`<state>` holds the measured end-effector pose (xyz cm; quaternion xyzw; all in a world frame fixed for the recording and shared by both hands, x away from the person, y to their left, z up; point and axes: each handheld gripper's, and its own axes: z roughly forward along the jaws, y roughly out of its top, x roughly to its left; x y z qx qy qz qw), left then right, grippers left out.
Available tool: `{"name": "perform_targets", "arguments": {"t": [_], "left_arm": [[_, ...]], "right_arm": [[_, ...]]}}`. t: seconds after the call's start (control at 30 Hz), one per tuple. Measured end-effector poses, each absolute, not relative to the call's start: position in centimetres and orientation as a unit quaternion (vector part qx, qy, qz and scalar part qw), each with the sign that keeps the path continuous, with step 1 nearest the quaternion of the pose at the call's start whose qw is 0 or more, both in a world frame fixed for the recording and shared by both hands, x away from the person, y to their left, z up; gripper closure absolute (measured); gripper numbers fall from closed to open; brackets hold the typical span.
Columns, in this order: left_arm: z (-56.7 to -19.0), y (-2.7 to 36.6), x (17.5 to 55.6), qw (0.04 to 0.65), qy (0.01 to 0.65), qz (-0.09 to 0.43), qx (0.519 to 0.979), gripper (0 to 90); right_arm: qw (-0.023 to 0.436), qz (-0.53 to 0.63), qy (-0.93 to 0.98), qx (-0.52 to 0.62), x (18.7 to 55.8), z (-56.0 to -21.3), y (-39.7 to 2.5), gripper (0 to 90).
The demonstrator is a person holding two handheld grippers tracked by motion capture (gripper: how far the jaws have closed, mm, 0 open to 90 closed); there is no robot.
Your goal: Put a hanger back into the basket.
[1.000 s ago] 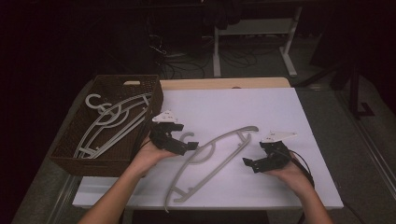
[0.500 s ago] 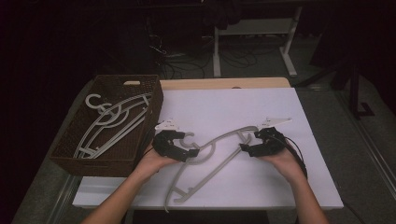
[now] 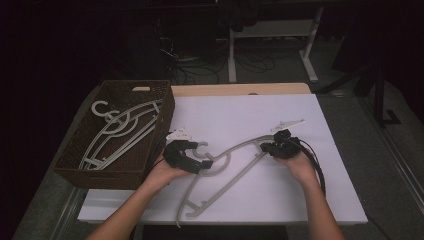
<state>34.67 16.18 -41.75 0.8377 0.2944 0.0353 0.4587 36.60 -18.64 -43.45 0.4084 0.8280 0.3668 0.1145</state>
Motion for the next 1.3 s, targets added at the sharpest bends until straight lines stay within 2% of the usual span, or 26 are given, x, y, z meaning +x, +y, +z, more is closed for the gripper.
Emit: {"name": "perform_targets", "arguments": {"t": [0.5,0.8,0.97,1.13,1.3], "left_arm": [[-42.4,16.0,34.7,0.438,0.296,0.026,0.848,1.8],[-44.0,16.3,33.4,0.401,0.291,0.0,0.869,2.2],[-44.8,16.2,32.8,0.381,0.282,-0.021,0.88,12.7],[-45.0,16.0,32.7,0.376,0.277,-0.034,0.884,17.2],[-45.2,16.0,32.8,0.371,0.276,-0.053,0.885,28.3]], "right_arm": [[0.111,0.336,0.845,0.402,37.0,-44.7,-18.3,89.1],[0.109,0.323,0.849,0.403,37.0,-45.1,-18.2,89.2],[0.107,0.324,0.848,0.405,37.0,-45.1,-18.2,89.2],[0.107,0.324,0.849,0.405,37.0,-45.1,-18.2,89.2],[0.106,0.323,0.849,0.405,37.0,-45.1,-18.2,89.3]]}}
